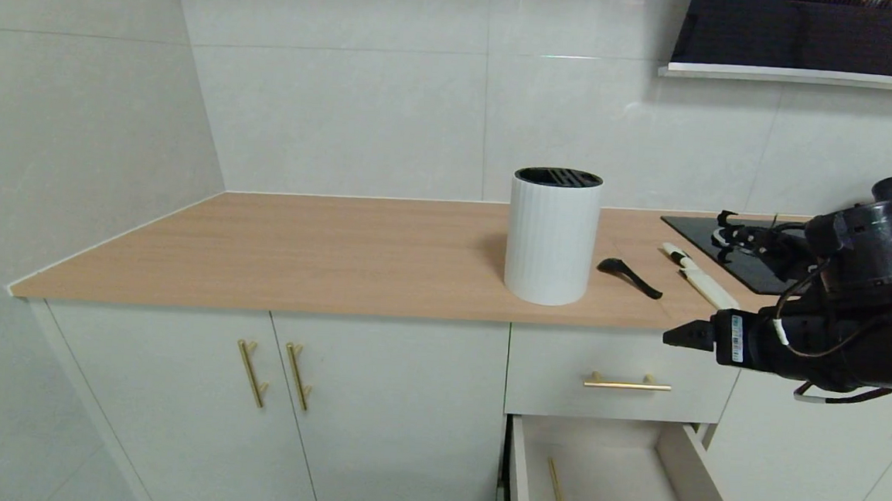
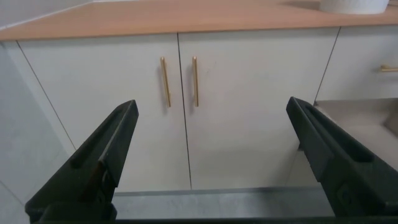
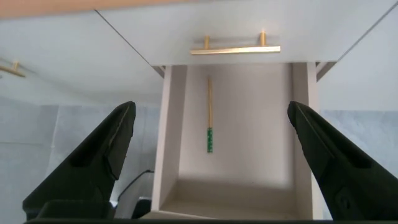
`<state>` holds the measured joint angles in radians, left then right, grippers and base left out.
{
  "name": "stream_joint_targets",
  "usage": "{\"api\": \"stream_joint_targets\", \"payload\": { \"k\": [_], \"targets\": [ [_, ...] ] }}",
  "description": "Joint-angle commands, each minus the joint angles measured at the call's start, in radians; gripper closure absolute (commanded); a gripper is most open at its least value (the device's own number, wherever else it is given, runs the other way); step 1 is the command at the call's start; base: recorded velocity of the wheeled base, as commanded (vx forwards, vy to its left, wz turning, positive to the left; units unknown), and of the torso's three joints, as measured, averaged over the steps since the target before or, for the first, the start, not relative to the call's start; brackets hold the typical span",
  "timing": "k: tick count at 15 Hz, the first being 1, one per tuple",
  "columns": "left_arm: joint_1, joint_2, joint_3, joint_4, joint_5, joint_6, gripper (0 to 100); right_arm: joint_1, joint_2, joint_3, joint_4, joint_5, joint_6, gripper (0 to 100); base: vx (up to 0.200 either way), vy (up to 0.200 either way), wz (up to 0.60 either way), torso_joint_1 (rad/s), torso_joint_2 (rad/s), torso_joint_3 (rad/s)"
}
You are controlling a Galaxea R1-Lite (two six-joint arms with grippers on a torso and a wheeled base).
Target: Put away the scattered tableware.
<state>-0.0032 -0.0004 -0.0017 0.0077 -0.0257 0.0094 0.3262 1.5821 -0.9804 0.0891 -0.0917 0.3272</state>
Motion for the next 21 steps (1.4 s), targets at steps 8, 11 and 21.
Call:
{"api": "stream_joint_targets", "payload": {
  "k": [8, 11, 21],
  "targets": [
    [0.0, 0.0, 0.0, 0.0, 0.0, 0.0, 0, -0.164, 0.121, -0.034, -0.292, 0.067, -0.26, 0, 0.0, 0.0, 0.0, 0.009, -0.02, -0.013],
    [0.0, 0.0, 0.0, 0.0, 0.0, 0.0, 0, -0.249, 0.262, -0.193, -0.33, 0.227, -0.346, 0, 0.0, 0.0, 0.0, 0.0, 0.0, 0.0],
    [0.0, 0.0, 0.0, 0.0, 0.0, 0.0, 0, -0.26, 0.631, -0.492, -0.338, 0.417, -0.479, 0, 0.0, 0.0, 0.0, 0.0, 0.0, 0.0]
  ]
}}
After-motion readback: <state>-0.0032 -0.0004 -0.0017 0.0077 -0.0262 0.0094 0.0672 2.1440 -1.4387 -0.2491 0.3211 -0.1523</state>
